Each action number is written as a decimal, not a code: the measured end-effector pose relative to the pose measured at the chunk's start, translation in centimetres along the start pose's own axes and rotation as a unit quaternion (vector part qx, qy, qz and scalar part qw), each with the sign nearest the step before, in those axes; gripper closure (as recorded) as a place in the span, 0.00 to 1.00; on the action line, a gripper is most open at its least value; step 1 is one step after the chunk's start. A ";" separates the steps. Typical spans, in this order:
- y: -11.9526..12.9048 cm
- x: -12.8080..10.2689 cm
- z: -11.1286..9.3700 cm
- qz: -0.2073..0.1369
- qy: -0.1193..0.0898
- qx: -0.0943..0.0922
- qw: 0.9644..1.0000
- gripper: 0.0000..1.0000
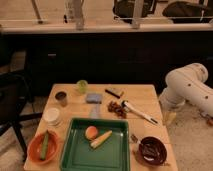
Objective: Place towel in purple bowl
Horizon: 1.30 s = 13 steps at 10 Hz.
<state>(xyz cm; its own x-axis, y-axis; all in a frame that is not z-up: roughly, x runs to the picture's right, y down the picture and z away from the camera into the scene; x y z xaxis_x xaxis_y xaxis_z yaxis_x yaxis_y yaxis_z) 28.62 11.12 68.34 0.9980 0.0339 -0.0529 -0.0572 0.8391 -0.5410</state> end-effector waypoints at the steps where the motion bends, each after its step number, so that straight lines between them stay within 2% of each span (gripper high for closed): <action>1: 0.0 0.0 0.0 0.000 0.000 0.000 1.000 0.20; 5: 0.0 0.0 0.0 0.000 0.000 0.000 1.000 0.20; 7: 0.0 -0.3 0.2 -0.014 -0.003 -0.001 1.000 0.20; 8: 0.2 -1.5 0.5 -0.064 -0.005 -0.005 0.998 0.20; 9: 0.3 -2.8 0.8 -0.099 -0.008 -0.008 0.995 0.20; 10: 0.5 -4.3 1.1 -0.135 -0.008 -0.012 0.991 0.20; 11: 0.6 -6.5 1.4 -0.189 -0.007 -0.016 0.982 0.20; 12: 0.9 -9.0 2.0 -0.257 -0.003 -0.023 0.966 0.20; 13: 1.0 -10.7 2.5 -0.300 0.001 -0.025 0.953 0.20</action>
<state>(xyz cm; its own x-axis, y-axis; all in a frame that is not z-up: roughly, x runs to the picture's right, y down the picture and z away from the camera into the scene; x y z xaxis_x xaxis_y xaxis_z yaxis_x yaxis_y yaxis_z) 17.97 12.94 70.42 0.8510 -0.4453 0.2784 0.5237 0.6796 -0.5137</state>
